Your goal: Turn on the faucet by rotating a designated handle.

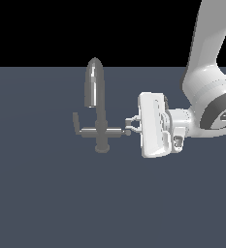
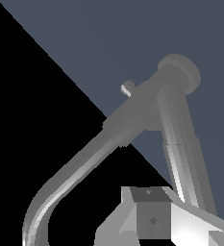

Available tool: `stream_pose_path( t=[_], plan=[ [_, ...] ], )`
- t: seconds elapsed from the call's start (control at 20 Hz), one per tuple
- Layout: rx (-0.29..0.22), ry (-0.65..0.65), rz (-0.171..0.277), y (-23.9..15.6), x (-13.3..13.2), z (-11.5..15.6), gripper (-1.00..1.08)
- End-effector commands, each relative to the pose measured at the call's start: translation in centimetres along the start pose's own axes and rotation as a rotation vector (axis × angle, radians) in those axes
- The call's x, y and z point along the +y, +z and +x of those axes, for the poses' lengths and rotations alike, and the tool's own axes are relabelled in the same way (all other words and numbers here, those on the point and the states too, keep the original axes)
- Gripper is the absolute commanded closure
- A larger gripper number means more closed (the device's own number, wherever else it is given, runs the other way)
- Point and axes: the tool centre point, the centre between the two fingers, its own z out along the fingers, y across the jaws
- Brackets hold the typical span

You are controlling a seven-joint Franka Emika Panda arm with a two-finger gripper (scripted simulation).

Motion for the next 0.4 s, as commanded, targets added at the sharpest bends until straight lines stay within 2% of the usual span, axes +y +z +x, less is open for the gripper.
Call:
stream_pose_path(
  t=[0.0, 0.25, 0.35],
  plan=[
    [0.0, 0.021, 0.001, 0.0, 2.3, 0.7, 1.08],
    [-0.006, 0.036, 0.002, 0.1, 5.6, 1.5, 1.08],
    [-0.006, 0.038, 0.002, 0.1, 6.1, 1.6, 1.08]
  ],
)
